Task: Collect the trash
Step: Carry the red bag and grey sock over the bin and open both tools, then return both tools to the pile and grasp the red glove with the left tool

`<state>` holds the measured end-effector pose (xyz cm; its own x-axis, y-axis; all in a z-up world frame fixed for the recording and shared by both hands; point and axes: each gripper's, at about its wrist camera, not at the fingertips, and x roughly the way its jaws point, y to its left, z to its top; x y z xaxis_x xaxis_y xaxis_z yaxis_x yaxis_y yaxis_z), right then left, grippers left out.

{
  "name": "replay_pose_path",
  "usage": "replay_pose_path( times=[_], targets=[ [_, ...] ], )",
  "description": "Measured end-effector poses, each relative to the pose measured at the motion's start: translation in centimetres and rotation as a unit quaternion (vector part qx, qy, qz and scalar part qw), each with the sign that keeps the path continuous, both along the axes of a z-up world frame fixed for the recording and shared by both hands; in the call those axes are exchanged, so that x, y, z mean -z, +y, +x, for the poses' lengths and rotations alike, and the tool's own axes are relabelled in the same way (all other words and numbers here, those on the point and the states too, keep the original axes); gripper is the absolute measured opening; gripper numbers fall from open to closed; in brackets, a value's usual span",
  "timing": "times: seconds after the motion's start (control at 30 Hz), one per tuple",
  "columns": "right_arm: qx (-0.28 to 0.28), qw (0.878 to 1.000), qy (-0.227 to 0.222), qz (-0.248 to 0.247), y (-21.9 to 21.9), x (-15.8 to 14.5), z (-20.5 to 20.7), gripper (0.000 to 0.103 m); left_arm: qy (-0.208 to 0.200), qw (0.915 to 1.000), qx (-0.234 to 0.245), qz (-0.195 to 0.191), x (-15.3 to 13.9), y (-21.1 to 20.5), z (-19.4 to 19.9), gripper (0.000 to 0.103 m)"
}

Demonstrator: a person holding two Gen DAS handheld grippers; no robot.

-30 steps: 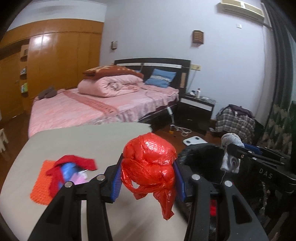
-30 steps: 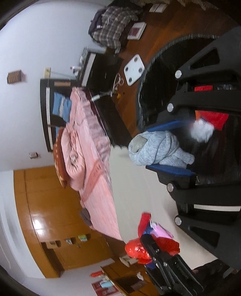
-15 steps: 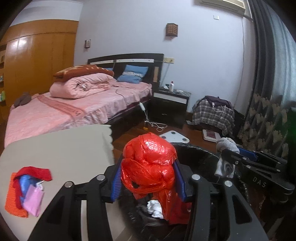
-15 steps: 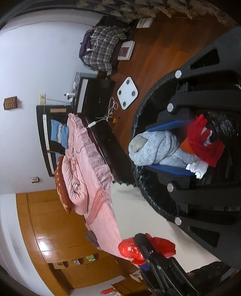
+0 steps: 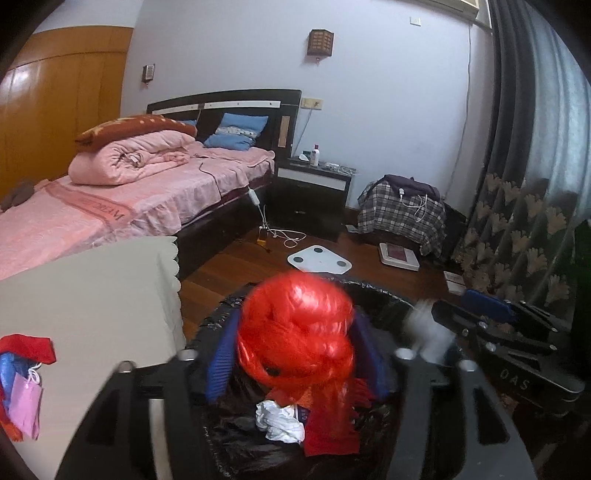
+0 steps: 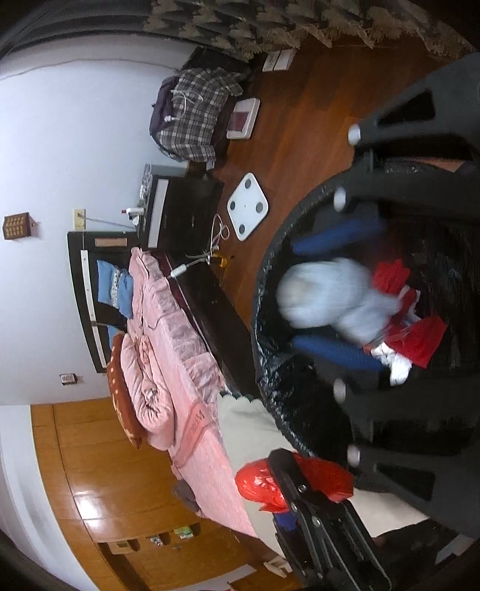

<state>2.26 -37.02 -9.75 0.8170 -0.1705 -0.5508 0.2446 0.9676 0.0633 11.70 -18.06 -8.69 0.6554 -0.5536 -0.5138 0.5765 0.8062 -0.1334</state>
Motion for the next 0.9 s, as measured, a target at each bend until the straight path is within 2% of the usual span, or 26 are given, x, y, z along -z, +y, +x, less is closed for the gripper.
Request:
replay_pose_path(
  times=[0.03,0.07,0.1,0.13,0.37,0.57,0.9],
  targets=[
    [0.0,1.0,-0.001,-0.001,0.0,0.0,0.0,0.067,0.0,1.0,0.0,-0.005,-0.1,0.2,0.0,0.071],
    [0.002,1.0,-0.003,-0.003,0.0,-0.1,-0.1,0.076,0.001,1.0,-0.003,-0.008,-0.1,0.5,0.0,0.074],
    [0.005,1.0,-0.005,-0.006,0.0,-0.1,-0.2,0.09,0.0,0.9999,-0.006,-0.011,-0.2,0.9,0.0,0.075],
    [0.01,1.0,-0.011,-0.009,0.1,-0.3,-0.4,0.094,-0.002,0.9999,-0.011,-0.013,-0.3,1.4,0.1,0.078],
    [-0.009,1.0,-0.027,0.0,1.7,-1.4,-0.3,0.097,-0.034,0.9968,-0.072,-0.011,-1.7,6.5,-0.7,0.089],
    [-0.055,0.998,-0.028,0.005,5.8,-2.0,0.9,0.097,-0.049,0.9897,-0.134,0.01,-1.8,12.4,-1.4,0.096],
    [-0.16,0.987,-0.015,0.0,15.3,-2.2,4.1,0.097,-0.039,0.968,-0.244,0.046,0.1,22.2,-2.2,0.096]
  ],
)
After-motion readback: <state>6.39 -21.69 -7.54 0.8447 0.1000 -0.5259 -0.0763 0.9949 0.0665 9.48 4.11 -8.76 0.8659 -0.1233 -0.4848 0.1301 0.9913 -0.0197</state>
